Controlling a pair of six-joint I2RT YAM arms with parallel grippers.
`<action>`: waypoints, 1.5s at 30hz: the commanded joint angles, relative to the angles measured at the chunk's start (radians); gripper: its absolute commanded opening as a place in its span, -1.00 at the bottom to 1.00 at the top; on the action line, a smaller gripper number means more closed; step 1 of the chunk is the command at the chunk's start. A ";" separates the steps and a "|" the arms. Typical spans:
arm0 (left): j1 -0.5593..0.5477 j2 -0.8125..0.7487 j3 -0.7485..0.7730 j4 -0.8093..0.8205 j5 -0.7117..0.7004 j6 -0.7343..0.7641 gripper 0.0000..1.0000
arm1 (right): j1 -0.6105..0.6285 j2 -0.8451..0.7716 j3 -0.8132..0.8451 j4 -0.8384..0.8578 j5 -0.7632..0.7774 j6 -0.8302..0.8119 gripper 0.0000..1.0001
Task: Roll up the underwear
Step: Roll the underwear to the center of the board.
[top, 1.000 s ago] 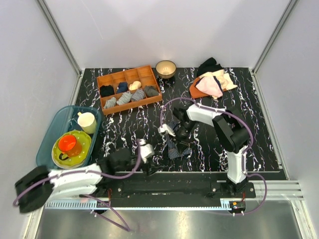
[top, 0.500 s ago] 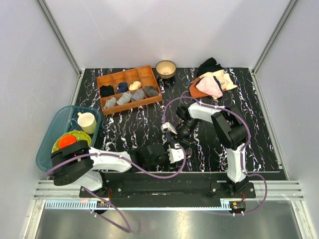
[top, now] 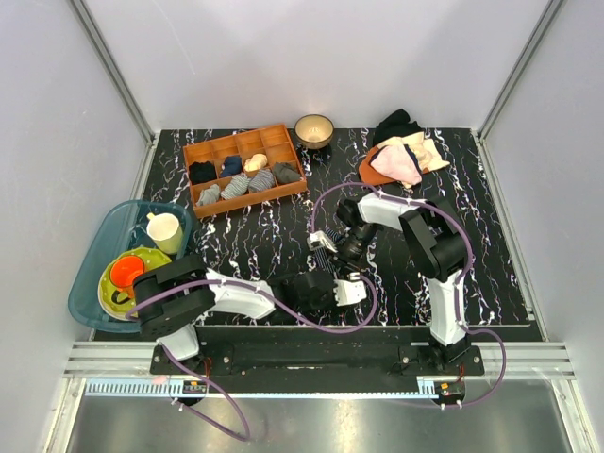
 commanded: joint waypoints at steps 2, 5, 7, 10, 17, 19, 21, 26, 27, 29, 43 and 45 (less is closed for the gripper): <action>-0.002 0.044 0.042 -0.083 0.015 -0.013 -0.91 | -0.031 -0.020 0.026 -0.012 -0.031 0.004 -0.21; 0.004 0.018 0.001 -0.070 0.065 -0.074 -1.00 | -0.089 -0.075 0.023 0.024 -0.025 0.039 -0.04; 0.032 0.001 -0.020 -0.062 0.130 -0.109 -1.00 | -0.131 -0.126 0.022 0.058 -0.020 0.056 0.03; 0.091 -0.034 -0.048 -0.059 0.252 -0.177 -1.00 | -0.234 -0.207 0.004 0.115 -0.008 0.095 0.07; 0.292 0.009 -0.019 -0.108 0.733 -0.332 -1.00 | -0.361 -0.465 -0.130 0.232 -0.003 0.031 0.10; 0.355 0.071 0.024 -0.151 0.824 -0.372 -1.00 | -0.361 -0.578 -0.214 0.233 -0.067 -0.079 0.11; 0.386 0.127 0.071 -0.205 0.944 -0.402 -1.00 | -0.357 -0.679 -0.272 0.226 -0.118 -0.176 0.25; 0.421 0.334 0.295 -0.467 1.061 -0.397 -0.95 | -0.144 -0.830 -0.502 0.423 -0.010 -0.333 0.54; 0.423 0.354 0.324 -0.504 1.063 -0.387 -0.94 | -0.105 -0.853 -0.551 0.460 0.057 -0.333 0.57; 0.431 0.408 0.397 -0.586 1.090 -0.364 -0.91 | -0.018 -0.855 -0.581 0.541 0.102 -0.347 0.59; 0.500 0.526 0.541 -0.654 1.123 -0.418 -0.77 | 0.097 -0.685 -0.676 0.749 0.329 -0.407 0.53; 0.501 0.514 0.539 -0.613 1.116 -0.442 -0.67 | 0.105 -0.651 -0.682 0.756 0.351 -0.407 0.47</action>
